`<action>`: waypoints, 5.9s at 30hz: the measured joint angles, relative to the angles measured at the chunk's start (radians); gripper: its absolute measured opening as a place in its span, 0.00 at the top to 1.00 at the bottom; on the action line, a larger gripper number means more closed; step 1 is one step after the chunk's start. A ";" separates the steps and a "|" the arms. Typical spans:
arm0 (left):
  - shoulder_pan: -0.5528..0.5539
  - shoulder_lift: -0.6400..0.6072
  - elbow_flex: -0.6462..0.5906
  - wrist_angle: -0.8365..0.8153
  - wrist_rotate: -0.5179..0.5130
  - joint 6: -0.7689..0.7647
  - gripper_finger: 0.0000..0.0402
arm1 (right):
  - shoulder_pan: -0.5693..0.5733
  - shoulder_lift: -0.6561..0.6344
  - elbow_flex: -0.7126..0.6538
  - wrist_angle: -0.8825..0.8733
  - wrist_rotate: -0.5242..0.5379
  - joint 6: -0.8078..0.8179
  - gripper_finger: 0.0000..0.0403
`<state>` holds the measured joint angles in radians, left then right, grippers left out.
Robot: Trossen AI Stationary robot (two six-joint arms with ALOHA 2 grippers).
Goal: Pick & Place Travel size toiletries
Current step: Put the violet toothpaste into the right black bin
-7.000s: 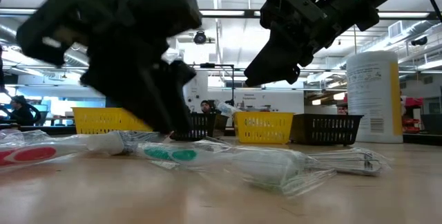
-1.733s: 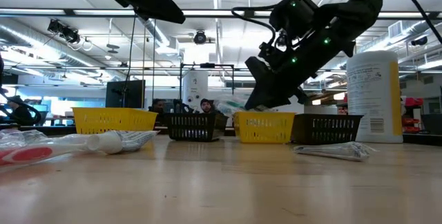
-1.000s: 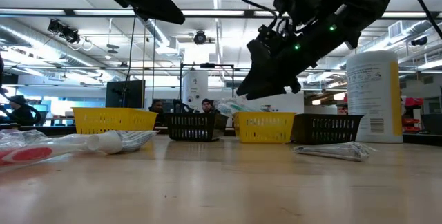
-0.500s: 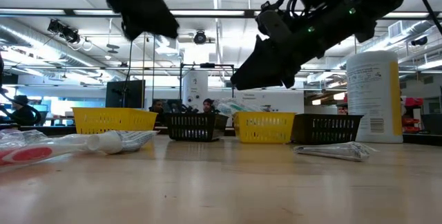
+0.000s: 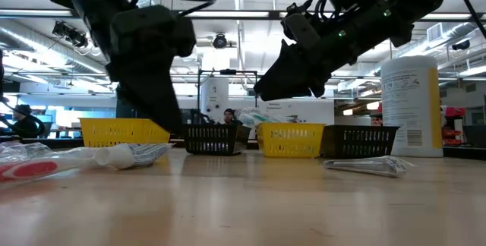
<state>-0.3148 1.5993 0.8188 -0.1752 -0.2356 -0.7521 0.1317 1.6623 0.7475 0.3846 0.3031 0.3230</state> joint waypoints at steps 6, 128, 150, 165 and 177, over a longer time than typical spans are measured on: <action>-0.007 0.008 0.000 -0.086 -0.013 -0.080 0.44 | 0.000 0.000 0.000 -0.013 0.000 0.000 0.50; 0.031 0.228 0.174 0.272 -0.325 0.575 0.88 | 0.023 0.001 0.000 -0.027 -0.145 0.035 0.85; 0.032 0.228 0.174 0.272 -0.329 0.573 0.60 | 0.026 0.001 0.000 -0.111 -0.146 0.057 0.91; 0.035 0.227 0.174 0.258 -0.354 0.546 0.58 | 0.058 -0.324 0.000 -0.630 -0.115 0.106 0.92; 0.035 0.227 0.174 0.259 -0.351 0.546 0.58 | 0.059 -0.590 0.000 -1.016 0.531 0.320 0.92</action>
<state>-0.2798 1.8267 0.9932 0.0837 -0.5869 -0.2062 0.1909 1.0726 0.7475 -0.6313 0.8340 0.6430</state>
